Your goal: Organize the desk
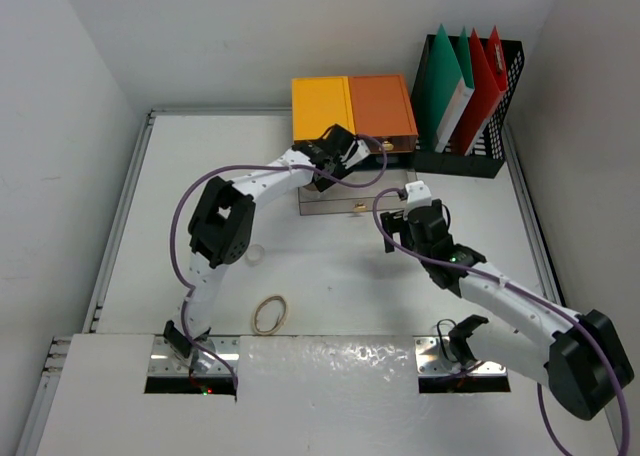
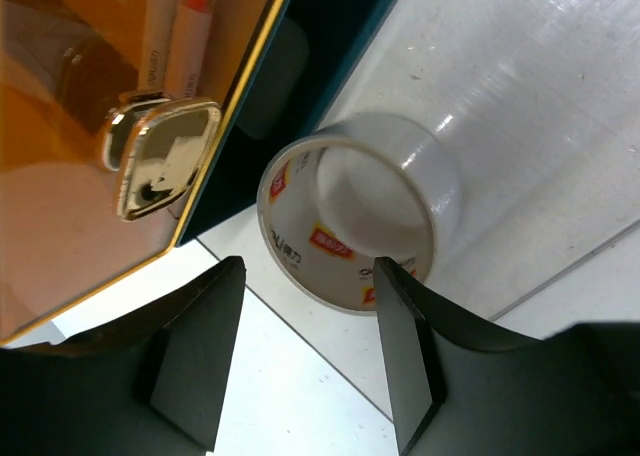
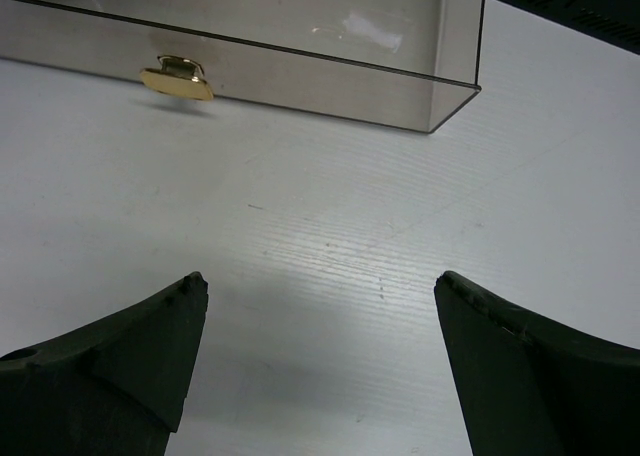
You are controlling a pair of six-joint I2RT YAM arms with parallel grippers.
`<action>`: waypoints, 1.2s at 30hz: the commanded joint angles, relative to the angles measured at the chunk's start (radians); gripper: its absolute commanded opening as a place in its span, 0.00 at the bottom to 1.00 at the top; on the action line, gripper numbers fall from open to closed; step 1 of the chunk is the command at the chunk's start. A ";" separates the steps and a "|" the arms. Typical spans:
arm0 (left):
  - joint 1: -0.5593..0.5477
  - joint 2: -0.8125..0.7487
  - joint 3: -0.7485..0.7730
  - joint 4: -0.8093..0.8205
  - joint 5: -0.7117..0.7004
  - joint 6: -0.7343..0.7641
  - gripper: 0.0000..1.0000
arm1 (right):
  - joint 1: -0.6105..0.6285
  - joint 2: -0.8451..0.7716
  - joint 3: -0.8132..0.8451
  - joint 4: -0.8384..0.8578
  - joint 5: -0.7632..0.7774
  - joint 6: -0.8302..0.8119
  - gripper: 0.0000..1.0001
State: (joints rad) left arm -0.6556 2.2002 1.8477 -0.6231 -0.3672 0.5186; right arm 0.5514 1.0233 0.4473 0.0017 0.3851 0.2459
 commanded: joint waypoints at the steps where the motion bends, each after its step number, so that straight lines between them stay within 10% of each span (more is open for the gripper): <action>1: -0.003 -0.031 0.076 -0.003 -0.006 0.000 0.53 | -0.002 0.001 0.057 0.001 -0.025 -0.031 0.92; 9: -0.001 -0.222 0.153 -0.159 0.122 -0.068 0.57 | 0.010 0.106 0.125 0.043 -0.414 -0.074 0.88; 14: 0.033 -0.483 -0.034 -0.156 0.158 -0.098 0.66 | 0.192 0.285 0.273 -0.011 -0.391 -0.163 0.87; 24: 0.529 -0.762 -0.353 -0.126 0.390 -0.126 0.68 | 0.504 0.653 0.484 -0.017 -0.436 -0.177 0.82; 36: 0.679 -0.875 -0.613 -0.003 0.450 -0.141 0.69 | 0.608 0.865 0.597 0.015 -0.471 -0.068 0.70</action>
State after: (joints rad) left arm -0.0025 1.3693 1.2545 -0.7136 0.0578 0.3897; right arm 1.1545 1.8809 1.0252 -0.0292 -0.1200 0.1352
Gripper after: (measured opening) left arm 0.686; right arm 0.707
